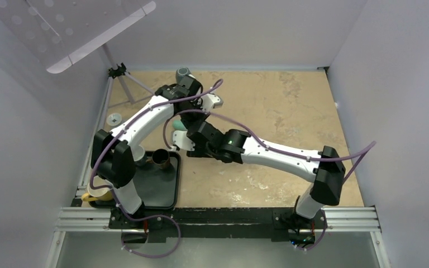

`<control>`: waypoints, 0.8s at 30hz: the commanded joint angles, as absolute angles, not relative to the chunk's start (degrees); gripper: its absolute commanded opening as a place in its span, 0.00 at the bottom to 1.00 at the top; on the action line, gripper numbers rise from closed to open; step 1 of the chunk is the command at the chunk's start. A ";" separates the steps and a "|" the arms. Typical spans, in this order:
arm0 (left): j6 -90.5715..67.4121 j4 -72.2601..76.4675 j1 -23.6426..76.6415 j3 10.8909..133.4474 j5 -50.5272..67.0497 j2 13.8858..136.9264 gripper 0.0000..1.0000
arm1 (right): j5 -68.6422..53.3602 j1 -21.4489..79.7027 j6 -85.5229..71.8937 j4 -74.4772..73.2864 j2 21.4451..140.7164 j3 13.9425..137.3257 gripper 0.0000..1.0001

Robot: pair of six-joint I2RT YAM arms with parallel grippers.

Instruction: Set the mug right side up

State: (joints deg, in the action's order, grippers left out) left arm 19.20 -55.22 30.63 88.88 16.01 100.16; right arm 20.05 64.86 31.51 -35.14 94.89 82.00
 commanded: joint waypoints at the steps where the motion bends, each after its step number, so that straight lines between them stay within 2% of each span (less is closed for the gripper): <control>1: 19.76 -55.51 26.92 93.91 15.88 100.54 0.00 | 22.27 64.69 26.90 -34.93 88.32 82.94 0.52; 4: 20.34 -58.71 23.59 98.01 16.12 100.63 0.00 | 19.63 64.55 25.44 -31.54 83.05 81.90 0.52; 7: 22.76 -62.84 20.23 102.22 14.91 100.65 0.00 | 15.62 64.10 24.75 -23.19 74.64 78.17 0.59; 11: 26.14 -67.23 16.90 103.85 15.10 96.61 0.00 | 9.15 59.59 21.02 -15.97 66.19 73.74 0.62; 17: 39.89 -81.95 13.33 101.08 15.66 84.04 0.00 | 6.82 50.58 17.73 -11.51 62.65 66.94 0.62; 22: 60.12 -102.16 6.73 94.49 16.81 74.50 0.00 | 3.44 48.42 18.15 -7.57 64.60 64.37 0.62; 24: 65.27 -102.66 4.04 89.18 14.67 70.28 0.00 | 2.92 48.37 18.88 -7.08 65.70 64.17 0.62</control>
State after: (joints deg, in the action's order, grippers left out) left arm 47.77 -84.51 8.62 95.64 14.48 76.25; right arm 6.22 48.77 19.27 -11.92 64.45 64.82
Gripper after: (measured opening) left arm 0.146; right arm 0.622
